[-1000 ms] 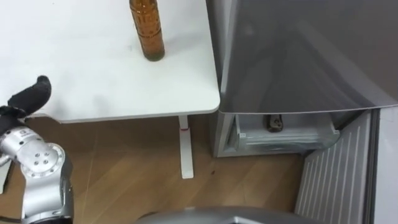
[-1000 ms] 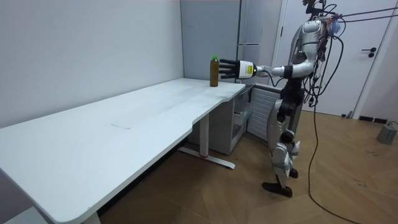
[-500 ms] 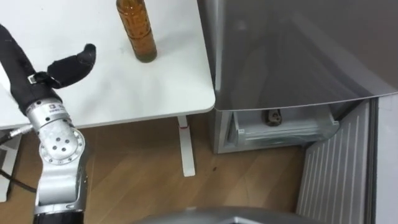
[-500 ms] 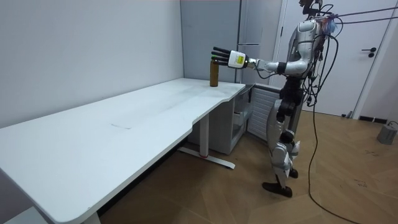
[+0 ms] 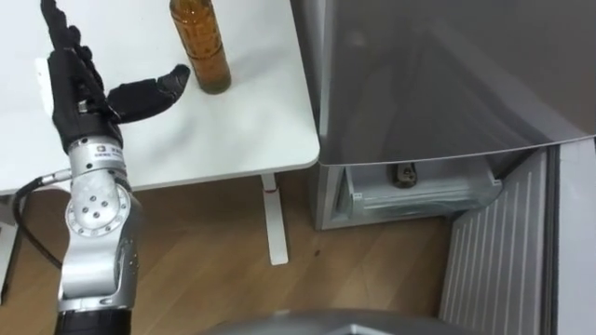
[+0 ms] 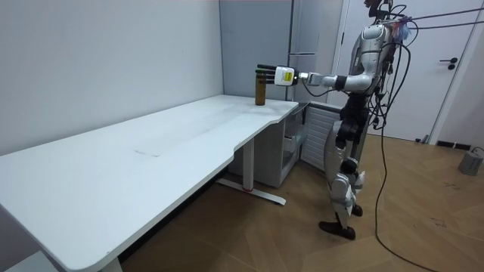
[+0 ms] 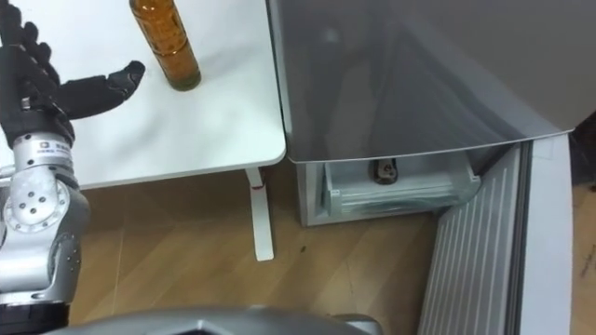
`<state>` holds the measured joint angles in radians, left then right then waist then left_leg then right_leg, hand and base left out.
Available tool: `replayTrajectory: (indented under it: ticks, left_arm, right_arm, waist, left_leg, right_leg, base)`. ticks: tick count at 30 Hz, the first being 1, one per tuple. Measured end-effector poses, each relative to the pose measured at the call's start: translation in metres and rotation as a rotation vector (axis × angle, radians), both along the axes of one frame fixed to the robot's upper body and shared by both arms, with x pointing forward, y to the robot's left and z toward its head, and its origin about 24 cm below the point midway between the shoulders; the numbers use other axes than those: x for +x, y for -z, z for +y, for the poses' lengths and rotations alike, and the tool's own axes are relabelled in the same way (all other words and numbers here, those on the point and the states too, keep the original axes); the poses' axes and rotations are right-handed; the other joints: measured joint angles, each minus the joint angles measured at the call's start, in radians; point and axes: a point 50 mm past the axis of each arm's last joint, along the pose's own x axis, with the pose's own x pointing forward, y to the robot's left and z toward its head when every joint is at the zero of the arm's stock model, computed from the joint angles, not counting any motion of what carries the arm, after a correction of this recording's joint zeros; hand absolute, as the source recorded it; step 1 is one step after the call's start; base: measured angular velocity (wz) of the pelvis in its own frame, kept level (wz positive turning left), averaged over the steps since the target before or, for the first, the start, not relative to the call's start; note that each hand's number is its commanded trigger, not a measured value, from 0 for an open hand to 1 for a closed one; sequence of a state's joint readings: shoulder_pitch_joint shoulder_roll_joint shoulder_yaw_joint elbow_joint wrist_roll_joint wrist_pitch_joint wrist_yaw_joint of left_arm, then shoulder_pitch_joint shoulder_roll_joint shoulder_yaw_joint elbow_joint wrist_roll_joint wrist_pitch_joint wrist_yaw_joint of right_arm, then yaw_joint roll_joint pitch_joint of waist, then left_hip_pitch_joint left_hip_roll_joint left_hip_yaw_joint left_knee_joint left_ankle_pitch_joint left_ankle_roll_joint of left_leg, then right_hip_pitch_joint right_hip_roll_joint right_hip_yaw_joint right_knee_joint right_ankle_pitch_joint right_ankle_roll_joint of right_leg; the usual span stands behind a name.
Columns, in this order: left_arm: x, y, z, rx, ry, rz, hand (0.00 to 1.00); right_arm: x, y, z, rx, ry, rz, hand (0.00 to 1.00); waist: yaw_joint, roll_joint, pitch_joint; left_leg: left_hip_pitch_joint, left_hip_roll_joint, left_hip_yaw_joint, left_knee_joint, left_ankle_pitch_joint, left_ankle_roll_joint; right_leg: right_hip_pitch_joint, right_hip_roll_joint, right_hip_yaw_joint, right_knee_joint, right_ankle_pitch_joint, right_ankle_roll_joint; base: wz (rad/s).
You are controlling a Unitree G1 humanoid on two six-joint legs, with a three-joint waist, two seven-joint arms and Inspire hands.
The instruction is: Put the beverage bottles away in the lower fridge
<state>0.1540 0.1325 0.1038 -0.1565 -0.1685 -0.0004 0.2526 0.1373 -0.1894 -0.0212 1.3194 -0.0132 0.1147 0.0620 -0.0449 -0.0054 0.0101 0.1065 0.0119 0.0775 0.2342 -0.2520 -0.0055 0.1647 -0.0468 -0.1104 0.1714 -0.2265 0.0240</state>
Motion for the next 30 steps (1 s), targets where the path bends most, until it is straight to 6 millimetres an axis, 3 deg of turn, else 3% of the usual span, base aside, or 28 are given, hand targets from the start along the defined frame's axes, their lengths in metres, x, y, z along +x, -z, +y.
replayTrajectory:
  ticks: [19,24,30]
  left_arm:
    - [0.003,0.012,-0.006,-0.106,0.079,0.086,0.00]
    - [0.001,0.020,-0.004,-0.110,0.064,0.136,0.00]
    - [0.007,0.016,-0.003,-0.133,0.027,0.121,0.00]
  right_arm:
    - [-0.006,0.000,0.000,0.001,-0.040,0.074,0.00]
    - [-0.014,0.000,0.002,0.004,-0.042,0.115,0.00]
    - [-0.026,0.000,0.004,0.010,-0.049,0.159,0.00]
  waist:
    - [-0.009,0.004,-0.0018]
    - [-0.011,0.007,0.0021]
    - [-0.018,0.007,0.0027]
  left_leg:
    - [0.002,0.005,0.005,0.000,0.001,-0.001]
    - [0.021,0.007,0.015,-0.002,0.001,-0.001]
    - [0.037,0.011,0.029,-0.020,0.000,-0.002]
  right_leg:
    - [-0.005,0.006,0.007,0.001,0.002,-0.003]
    - [0.005,0.009,0.028,0.008,0.002,-0.003]
    - [0.009,0.014,0.050,0.013,0.002,-0.004]
  base:
    - [-0.01]
    - [-0.06]
    - [-0.10]
